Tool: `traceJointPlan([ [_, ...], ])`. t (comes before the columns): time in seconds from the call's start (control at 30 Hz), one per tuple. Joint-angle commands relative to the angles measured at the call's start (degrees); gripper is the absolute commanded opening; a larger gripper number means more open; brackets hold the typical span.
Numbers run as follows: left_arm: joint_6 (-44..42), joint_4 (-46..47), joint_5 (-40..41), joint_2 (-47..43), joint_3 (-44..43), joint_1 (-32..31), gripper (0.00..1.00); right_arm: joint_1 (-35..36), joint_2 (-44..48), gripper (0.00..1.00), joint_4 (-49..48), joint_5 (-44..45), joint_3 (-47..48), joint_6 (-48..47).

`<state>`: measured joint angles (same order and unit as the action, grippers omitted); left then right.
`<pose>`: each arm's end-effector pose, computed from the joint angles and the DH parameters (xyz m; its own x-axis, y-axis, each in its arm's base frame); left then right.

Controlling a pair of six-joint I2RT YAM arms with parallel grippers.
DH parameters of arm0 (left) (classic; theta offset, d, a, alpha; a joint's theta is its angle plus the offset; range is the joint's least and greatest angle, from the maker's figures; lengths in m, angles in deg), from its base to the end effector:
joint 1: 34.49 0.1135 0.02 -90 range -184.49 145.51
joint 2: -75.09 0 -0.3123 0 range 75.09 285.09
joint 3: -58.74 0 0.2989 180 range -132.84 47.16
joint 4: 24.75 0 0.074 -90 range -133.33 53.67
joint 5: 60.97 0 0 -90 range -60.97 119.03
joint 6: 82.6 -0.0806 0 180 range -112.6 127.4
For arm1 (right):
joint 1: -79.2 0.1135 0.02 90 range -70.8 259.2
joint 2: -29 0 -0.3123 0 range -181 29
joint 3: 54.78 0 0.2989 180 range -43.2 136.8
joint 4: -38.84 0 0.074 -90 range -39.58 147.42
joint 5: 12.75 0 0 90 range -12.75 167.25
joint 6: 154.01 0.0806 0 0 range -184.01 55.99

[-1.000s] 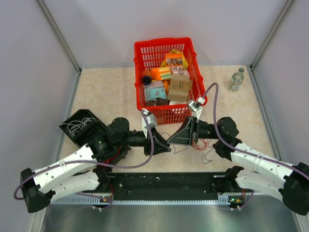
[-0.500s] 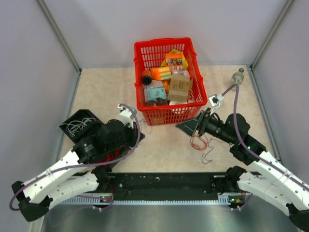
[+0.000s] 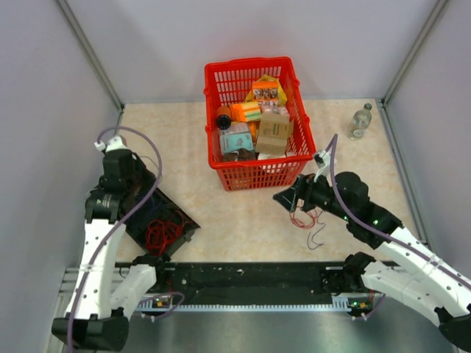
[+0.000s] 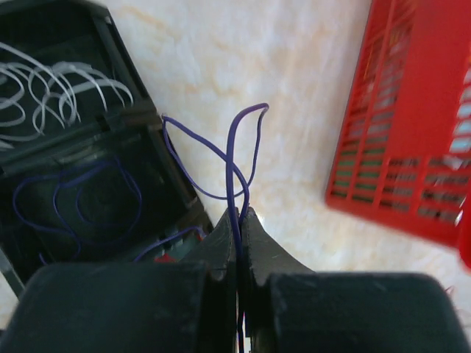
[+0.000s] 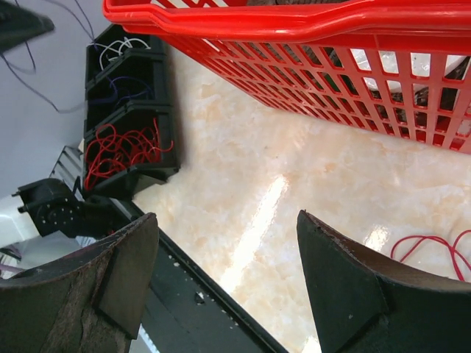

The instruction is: Untangle the cables

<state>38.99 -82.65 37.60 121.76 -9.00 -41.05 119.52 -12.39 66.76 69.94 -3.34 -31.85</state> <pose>0.2077 -0.0118 0.3560 -0.5044 -0.4634 -0.7286 -0.3167 0.8843 -0.3432 0.1661 0.1544 0.3249 -0.5888 0.1927 -0.7849 -0.4970 0.6796 0.5397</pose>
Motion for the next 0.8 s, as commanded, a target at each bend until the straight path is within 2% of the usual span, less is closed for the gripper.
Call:
traceJointPlan([
  [0.0, -3.1, 6.3, -10.5, 5.1, -7.9, 10.9, 0.00, -0.6, 1.8, 0.75, 1.1, 1.0, 1.5, -2.3],
  [0.1, -2.4, 2.0, -9.1, 8.1, -10.7, 15.2, 0.00, -0.8, 2.6, 0.75, 1.5, 1.7, 1.0, -2.5],
  [0.23, 1.4, -2.1, -9.8, 8.3, -7.0, 19.3, 0.00, -0.6, 2.3, 0.75, 1.6, 2.1, 1.0, -3.4],
  [0.3, -0.4, 2.3, -11.6, 5.7, -0.7, 19.5, 0.00, -0.7, 1.5, 0.75, 1.3, 1.2, 1.2, -4.0],
  [0.37, -3.2, 11.2, -13.9, 1.0, 6.4, 19.6, 0.00, -0.6, 0.8, 0.75, 1.2, 0.5, 1.5, -4.3],
  [0.43, -2.6, 15.6, -12.1, -1.9, 11.1, 19.6, 0.00, -0.8, 0.7, 0.75, 0.9, 0.5, 1.4, -4.4],
  [0.5, -0.8, 15.6, -10.1, -2.3, 13.0, 19.7, 0.00, -0.8, 1.1, 0.75, 1.1, 0.6, 1.4, -4.5],
  [0.63, 5.7, 8.2, 2.1, 0.4, 14.1, 19.9, 0.00, -0.8, 2.9, 0.75, 1.2, 1.5, 0.3, -4.4],
  [0.77, 12.8, 3.9, 5.2, 6.0, 13.6, 21.2, 0.00, -0.8, 2.5, 0.75, 1.4, 1.4, -0.4, -3.9],
])
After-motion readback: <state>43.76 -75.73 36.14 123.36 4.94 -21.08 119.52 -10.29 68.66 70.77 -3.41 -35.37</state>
